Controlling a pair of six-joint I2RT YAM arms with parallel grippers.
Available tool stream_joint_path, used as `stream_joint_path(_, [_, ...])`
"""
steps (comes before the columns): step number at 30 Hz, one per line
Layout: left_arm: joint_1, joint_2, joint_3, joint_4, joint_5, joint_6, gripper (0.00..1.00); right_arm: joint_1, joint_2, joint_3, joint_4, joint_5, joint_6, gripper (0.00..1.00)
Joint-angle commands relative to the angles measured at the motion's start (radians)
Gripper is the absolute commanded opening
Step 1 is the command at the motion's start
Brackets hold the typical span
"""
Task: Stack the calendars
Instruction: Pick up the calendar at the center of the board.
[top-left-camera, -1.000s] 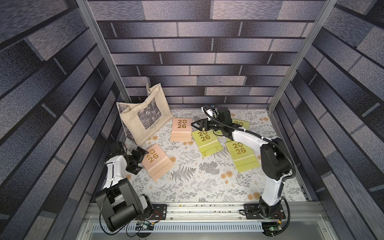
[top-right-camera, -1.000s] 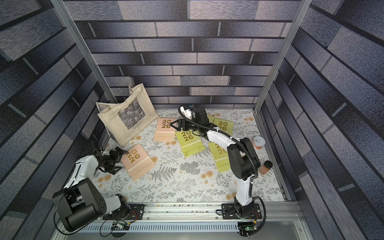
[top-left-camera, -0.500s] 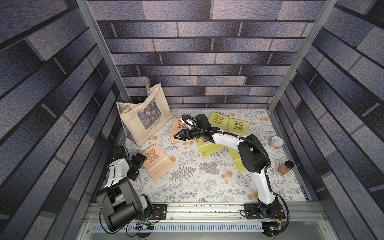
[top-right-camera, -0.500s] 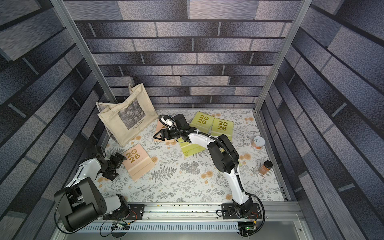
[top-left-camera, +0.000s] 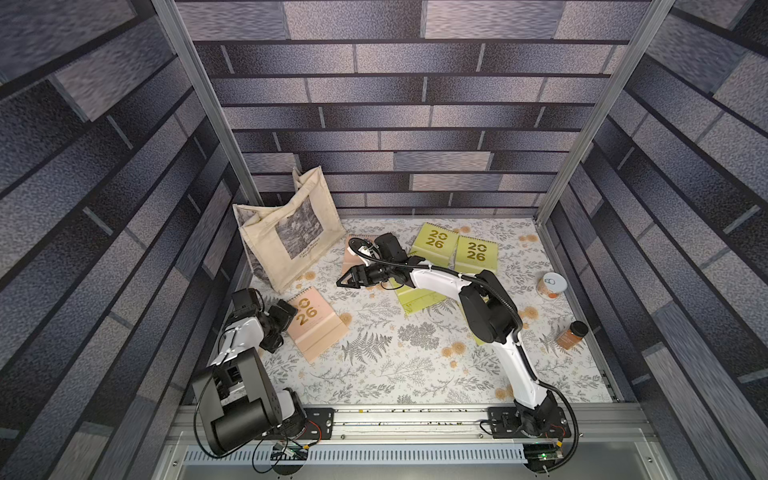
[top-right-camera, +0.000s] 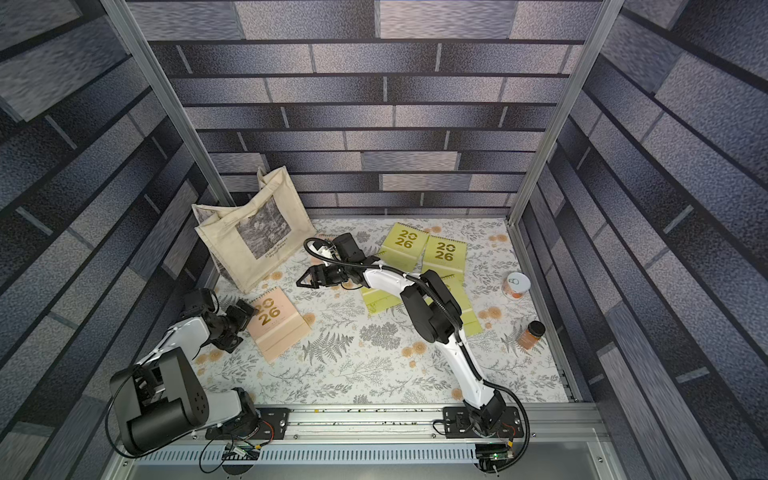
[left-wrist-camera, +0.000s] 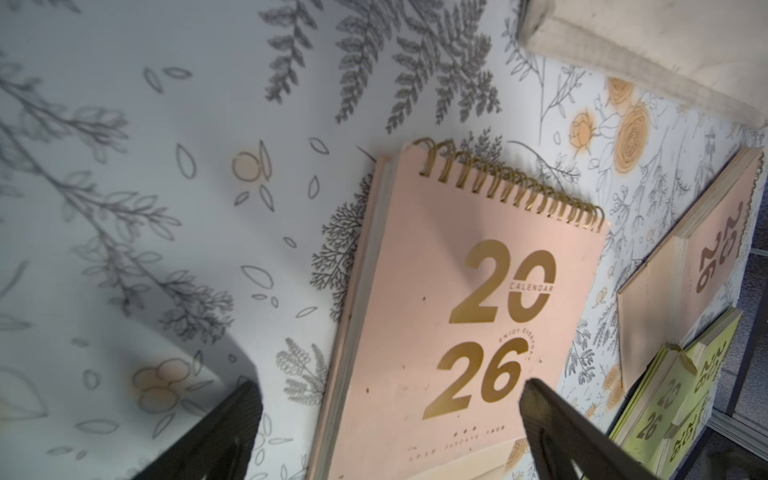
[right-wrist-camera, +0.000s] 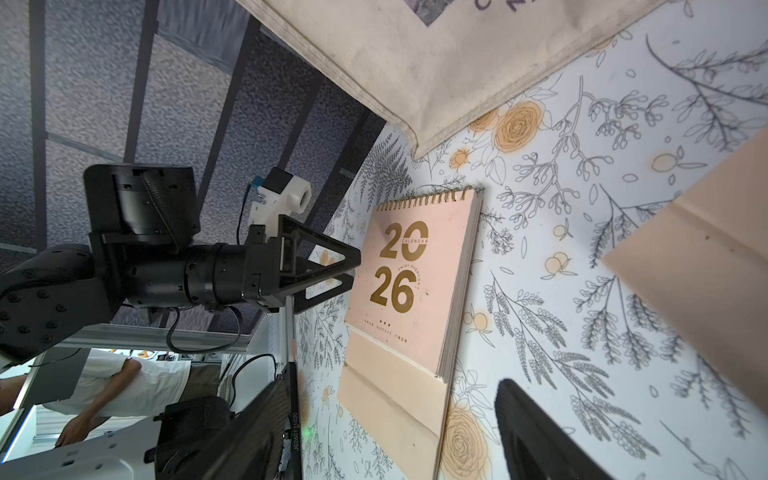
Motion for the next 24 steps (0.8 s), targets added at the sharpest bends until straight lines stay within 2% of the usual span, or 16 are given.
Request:
stream_joint_path(1, [-0.013,-0.002,-0.038,0.066,0.032,-0.032,1.0,0.023,0.043,0.05,-0.054,-0.005,-0.014,0.81])
stream_joint_path(12, [-0.031,-0.016,-0.08,0.11,0.034,-0.029,1.0,0.067,0.15,0.152,-0.117,-0.005,-0.011,0.8])
stream_joint_path(24, [-0.035,-0.062,-0.138,0.217,0.088,-0.054,1.0,0.081,0.249,0.256,-0.189,0.005,-0.019,0.8])
